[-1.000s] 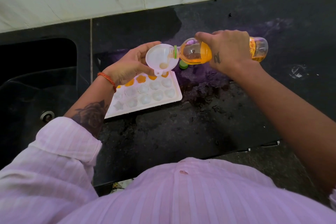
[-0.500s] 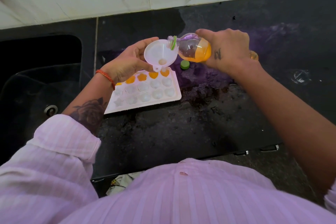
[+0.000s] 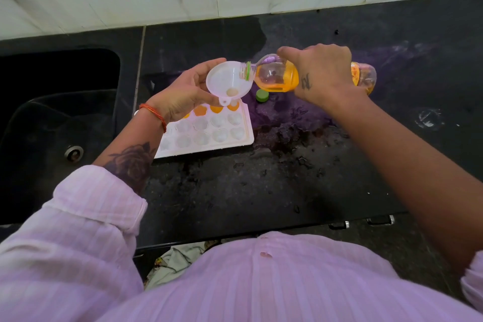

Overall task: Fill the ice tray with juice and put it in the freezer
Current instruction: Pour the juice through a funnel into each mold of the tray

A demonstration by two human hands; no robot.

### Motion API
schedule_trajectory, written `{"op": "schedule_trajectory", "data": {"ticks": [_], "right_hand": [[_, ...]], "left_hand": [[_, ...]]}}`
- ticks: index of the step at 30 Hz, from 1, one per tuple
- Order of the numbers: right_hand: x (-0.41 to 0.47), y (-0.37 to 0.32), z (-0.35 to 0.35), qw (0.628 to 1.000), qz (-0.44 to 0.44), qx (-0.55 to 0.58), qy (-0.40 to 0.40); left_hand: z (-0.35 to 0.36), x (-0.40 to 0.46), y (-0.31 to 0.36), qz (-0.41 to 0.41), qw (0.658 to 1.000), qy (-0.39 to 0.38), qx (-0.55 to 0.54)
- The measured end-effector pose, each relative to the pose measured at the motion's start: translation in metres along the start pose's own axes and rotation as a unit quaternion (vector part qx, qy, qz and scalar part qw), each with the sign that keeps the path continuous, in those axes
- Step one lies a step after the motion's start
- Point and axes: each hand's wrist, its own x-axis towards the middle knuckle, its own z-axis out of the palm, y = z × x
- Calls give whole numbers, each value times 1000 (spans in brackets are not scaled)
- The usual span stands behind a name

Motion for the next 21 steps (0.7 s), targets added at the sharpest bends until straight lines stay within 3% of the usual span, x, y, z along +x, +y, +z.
{"op": "schedule_trajectory", "data": {"ticks": [21], "right_hand": [[1, -1, -1, 1000, -19, -3, -4]], "left_hand": [[0, -1, -1, -5, 1000, 8, -3]]}}
